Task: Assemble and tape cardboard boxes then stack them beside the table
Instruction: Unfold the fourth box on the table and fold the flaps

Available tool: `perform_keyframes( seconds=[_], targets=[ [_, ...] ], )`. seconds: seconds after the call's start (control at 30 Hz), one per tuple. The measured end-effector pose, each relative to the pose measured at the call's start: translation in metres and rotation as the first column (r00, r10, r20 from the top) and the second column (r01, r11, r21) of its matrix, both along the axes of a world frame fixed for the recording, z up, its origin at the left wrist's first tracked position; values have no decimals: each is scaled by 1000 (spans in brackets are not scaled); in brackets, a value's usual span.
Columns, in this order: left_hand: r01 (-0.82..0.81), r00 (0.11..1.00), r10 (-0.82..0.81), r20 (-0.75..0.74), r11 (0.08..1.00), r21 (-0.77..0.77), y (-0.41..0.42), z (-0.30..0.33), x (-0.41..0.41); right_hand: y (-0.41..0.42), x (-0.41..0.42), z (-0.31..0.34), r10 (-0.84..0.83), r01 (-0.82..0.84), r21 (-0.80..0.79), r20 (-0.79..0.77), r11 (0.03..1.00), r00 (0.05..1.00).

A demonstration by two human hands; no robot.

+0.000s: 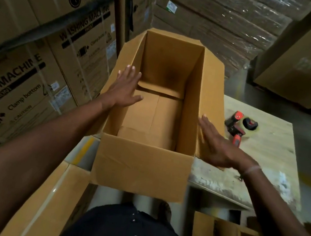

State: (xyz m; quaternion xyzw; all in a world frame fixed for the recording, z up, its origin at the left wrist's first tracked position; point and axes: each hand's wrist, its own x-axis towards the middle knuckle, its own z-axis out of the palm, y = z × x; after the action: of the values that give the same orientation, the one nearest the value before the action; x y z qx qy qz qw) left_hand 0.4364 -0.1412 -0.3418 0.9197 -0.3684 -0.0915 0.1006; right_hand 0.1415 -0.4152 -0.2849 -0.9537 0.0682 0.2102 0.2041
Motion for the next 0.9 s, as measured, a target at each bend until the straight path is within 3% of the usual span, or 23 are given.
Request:
perform_keyframes(
  seconds=[0.1,0.2,0.27,0.33,0.4,0.47,0.53,0.6,0.67,0.73,0.8,0.9],
  targets=[
    [-25,996,19,-83,997,-73,0,8,-4,19,-30,-29,80,-72,-71,108,995,991],
    [-121,952,47,-301,965,-233,1,18,-8,36,-32,-45,-7,18,-36,266,999,964],
    [-252,861,56,-506,911,-328,8,20,-5,35,-28,-45,-47,36,43,310,998,950],
    [-437,676,-5,-736,803,-406,18,26,-4,35,-23,-35,-153,91,185,355,978,922],
    [-586,486,-168,-858,665,-462,22,33,-5,38,-15,-22,-365,239,336,389,911,845],
    [-669,447,-238,-862,551,-499,24,35,-4,40,2,-17,-535,434,326,367,840,761],
    [-689,430,-287,-856,508,-517,25,31,-2,40,27,-20,-550,529,163,347,833,759],
    [-658,481,-232,-846,541,-523,21,26,-7,46,57,-24,-568,561,116,289,820,770],
    [-514,678,-17,-735,703,-491,14,21,-18,53,86,-29,-583,597,36,265,801,768],
    [-253,923,140,-357,923,-291,3,15,-28,60,104,-35,-573,609,-103,249,786,781],
    [-144,986,129,-106,978,-151,-3,9,-31,64,105,-41,-557,602,-177,247,779,793],
    [-142,989,138,-53,987,-78,2,0,-37,69,86,-46,-501,574,-252,299,779,812]
  ],
)
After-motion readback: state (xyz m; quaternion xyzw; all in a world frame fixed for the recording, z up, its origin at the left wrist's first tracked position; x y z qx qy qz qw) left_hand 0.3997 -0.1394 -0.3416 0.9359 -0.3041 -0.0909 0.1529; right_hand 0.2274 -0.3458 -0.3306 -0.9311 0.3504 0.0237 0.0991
